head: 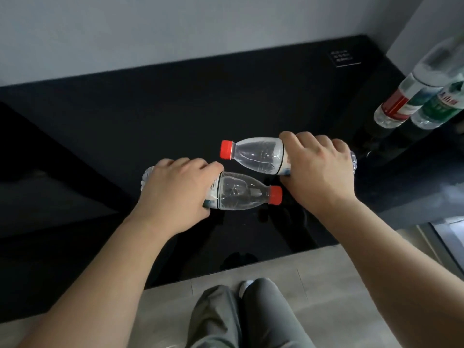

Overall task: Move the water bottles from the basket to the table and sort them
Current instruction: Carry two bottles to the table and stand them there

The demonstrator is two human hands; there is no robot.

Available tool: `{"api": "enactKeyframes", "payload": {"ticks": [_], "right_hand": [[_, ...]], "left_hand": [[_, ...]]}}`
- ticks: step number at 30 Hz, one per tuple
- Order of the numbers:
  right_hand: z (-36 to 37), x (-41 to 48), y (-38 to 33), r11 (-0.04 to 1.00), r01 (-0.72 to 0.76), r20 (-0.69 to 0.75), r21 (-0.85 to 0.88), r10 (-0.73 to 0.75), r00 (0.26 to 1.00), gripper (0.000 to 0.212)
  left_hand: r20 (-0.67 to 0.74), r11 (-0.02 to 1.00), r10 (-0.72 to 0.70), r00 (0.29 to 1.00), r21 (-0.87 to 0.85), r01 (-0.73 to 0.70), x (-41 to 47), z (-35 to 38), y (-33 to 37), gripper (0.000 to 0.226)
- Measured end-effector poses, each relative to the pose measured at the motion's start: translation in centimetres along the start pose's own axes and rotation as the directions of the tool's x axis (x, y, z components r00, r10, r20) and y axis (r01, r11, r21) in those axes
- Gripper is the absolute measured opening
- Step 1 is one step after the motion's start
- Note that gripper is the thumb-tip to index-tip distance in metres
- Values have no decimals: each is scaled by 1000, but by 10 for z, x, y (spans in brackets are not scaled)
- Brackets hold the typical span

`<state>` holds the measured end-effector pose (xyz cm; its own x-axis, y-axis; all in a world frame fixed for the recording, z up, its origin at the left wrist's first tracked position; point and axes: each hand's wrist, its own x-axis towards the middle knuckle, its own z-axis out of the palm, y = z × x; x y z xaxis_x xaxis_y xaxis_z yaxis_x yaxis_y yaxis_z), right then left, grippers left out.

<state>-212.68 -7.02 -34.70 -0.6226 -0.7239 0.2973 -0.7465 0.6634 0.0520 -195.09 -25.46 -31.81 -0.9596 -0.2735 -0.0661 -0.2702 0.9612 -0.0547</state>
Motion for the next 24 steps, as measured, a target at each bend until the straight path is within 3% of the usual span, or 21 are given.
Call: {"api": "enactKeyframes", "payload": {"ticks": [7,14,21,24], "right_hand": [[28,-29,2,999,33,-98,-22,-35,995,67],[-4,-58,4,1000,-5,-139,-10,3,990,61],[-55,-67,13,961,-58,-110,272,91,990,59],[-69,-69,16,840,-141,-20,524,178,984,57]], "left_hand": [[-110,1000,-16,994,21,19,-21,34,24,54],[-143,999,-41,989,-22,38,-49,15,44,49],[-203,969,-67,977,-245,16,-65,-18,58,54],[-246,894,-94,965,-448,-27,-67,-23,59,61]]}}
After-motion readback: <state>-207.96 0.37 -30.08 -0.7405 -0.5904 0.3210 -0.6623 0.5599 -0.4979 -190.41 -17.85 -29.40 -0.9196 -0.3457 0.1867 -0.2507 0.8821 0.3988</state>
